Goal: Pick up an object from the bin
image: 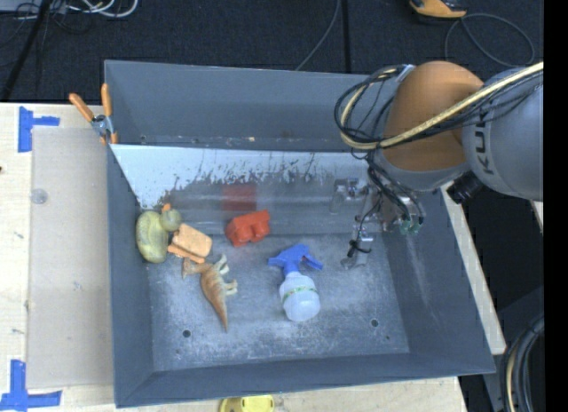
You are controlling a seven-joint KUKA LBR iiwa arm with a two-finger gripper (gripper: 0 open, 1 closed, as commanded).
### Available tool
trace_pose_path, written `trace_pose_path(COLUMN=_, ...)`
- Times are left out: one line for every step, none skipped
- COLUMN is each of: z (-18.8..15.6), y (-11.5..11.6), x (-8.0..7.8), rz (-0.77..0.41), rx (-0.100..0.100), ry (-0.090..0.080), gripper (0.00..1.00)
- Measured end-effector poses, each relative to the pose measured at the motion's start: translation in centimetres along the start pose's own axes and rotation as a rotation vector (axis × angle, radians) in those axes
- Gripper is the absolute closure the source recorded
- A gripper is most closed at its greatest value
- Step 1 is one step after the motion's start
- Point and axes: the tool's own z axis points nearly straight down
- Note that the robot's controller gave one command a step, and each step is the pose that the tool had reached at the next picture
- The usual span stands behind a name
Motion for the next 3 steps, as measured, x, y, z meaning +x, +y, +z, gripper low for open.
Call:
trace_pose_path(z=-0.5, y=0.0, x=-0.1, rz=-0.001, rx=0.001, ry=-0.007, gripper=0.00)
trace_pose_path(z=4.0, y=1.7, x=0.9, rz=0.014, rx=0.001, ry=-0.010, gripper=0.00)
trace_pose_path(z=7.9, y=5.6, x=1.4, rz=-0.025, rx=0.001, ry=-0.003, gripper=0.00)
